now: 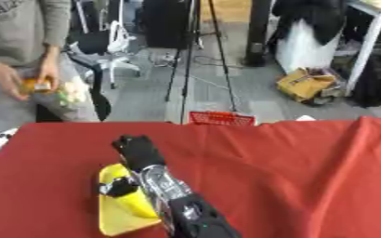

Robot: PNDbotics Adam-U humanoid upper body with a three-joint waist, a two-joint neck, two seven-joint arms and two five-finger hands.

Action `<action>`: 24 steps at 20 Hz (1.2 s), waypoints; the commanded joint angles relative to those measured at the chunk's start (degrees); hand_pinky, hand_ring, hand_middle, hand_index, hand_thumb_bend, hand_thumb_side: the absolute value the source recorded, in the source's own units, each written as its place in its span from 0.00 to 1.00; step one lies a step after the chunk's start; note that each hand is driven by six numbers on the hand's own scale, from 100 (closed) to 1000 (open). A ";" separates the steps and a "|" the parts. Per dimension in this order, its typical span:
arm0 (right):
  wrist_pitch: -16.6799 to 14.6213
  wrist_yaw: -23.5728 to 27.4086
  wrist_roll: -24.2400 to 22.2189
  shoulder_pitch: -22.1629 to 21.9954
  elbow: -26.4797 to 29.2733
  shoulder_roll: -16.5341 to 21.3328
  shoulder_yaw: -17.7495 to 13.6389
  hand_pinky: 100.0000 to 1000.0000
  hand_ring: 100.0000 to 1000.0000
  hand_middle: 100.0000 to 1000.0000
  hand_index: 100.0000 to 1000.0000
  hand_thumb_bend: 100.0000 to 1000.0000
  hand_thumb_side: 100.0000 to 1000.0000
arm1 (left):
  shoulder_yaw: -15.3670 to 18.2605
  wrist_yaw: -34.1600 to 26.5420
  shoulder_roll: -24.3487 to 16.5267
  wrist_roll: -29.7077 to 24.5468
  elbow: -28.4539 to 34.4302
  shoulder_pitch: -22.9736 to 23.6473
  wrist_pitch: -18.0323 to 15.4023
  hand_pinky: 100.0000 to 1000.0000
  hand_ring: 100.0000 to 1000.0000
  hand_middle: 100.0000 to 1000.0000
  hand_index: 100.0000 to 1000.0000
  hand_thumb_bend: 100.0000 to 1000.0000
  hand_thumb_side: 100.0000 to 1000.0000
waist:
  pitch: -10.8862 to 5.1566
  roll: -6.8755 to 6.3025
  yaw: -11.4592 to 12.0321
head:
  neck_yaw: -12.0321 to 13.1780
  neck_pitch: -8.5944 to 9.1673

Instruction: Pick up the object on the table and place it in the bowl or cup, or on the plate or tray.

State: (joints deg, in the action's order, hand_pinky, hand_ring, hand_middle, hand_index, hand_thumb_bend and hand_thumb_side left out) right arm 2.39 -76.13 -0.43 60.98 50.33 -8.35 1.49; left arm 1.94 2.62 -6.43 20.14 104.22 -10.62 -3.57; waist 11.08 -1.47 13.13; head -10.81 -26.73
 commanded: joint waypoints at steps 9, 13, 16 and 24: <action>-1.60 29.73 4.39 -5.04 18.88 15.90 2.86 0.68 0.64 0.73 0.83 0.55 0.62 | 1.35 0.69 -1.54 1.40 0.61 1.15 -0.15 0.48 0.79 0.75 0.68 0.59 0.88 | -2.59 -0.45 -8.67 | 3.97 -3.81; -1.45 36.09 4.79 -9.81 25.15 18.85 2.99 0.67 0.63 0.70 0.82 0.54 0.62 | 1.50 0.74 -1.48 1.39 0.48 1.54 -0.03 0.48 0.80 0.76 0.68 0.59 0.88 | -2.49 -1.33 -11.34 | 4.86 -6.03; -1.15 38.19 4.76 -13.48 29.69 20.85 2.79 0.65 0.62 0.69 0.80 0.54 0.61 | 1.47 0.43 -1.27 1.22 0.35 1.81 -0.09 0.48 0.80 0.76 0.69 0.59 0.88 | -2.49 -1.79 -12.82 | 5.18 -7.41; 0.99 41.32 6.63 -23.18 38.36 23.53 0.23 0.60 0.59 0.67 0.79 0.52 0.60 | 1.81 0.46 -1.38 1.06 0.27 2.14 0.02 0.47 0.80 0.76 0.69 0.59 0.89 | -2.10 -2.40 -15.02 | 6.64 -9.53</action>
State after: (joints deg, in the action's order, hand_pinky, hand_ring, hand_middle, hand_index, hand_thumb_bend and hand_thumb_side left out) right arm 2.95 -35.72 5.80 37.10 86.16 13.77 2.47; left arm 3.28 3.09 -6.56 21.27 103.83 -8.22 -3.52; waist 10.55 -3.21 -1.90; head -4.57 -35.62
